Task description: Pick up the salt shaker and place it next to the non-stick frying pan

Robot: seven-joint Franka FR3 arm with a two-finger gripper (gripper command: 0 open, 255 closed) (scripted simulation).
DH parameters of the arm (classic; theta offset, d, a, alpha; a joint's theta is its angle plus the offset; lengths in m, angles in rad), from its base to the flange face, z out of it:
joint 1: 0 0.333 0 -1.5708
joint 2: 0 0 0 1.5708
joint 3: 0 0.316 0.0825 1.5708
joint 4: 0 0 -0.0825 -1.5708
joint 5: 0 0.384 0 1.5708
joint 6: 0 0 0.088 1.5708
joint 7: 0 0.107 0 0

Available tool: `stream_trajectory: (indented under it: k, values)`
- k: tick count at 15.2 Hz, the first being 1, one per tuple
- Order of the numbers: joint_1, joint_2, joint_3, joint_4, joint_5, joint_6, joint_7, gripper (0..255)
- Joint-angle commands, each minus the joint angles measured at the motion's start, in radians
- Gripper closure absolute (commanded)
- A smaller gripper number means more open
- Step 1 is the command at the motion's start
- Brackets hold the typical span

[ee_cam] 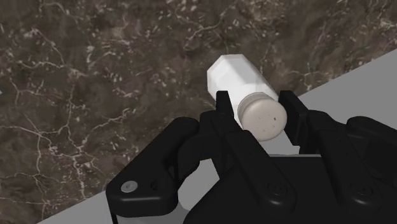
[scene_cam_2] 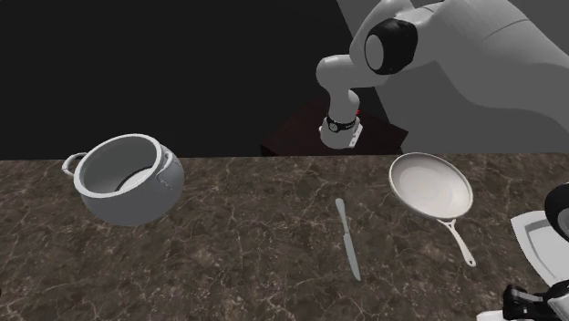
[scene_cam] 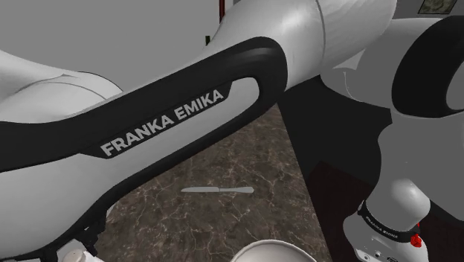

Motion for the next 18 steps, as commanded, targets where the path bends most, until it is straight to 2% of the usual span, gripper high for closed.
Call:
stream_trajectory:
  k: [1, 6, 14, 15, 18]
  values:
    - [-0.001, 0.003, -0.001, -0.022, -0.001, 0.026, 0.001, 255]
    - [-0.002, 0.021, -0.004, -0.066, -0.006, 0.086, 0.003, 255]
    - [-0.002, 0.021, -0.004, -0.066, -0.006, 0.086, 0.003, 255]
    - [-0.002, 0.021, -0.004, -0.066, -0.006, 0.086, 0.003, 0]
    - [-0.002, 0.021, -0.004, -0.066, -0.006, 0.086, 0.003, 0]
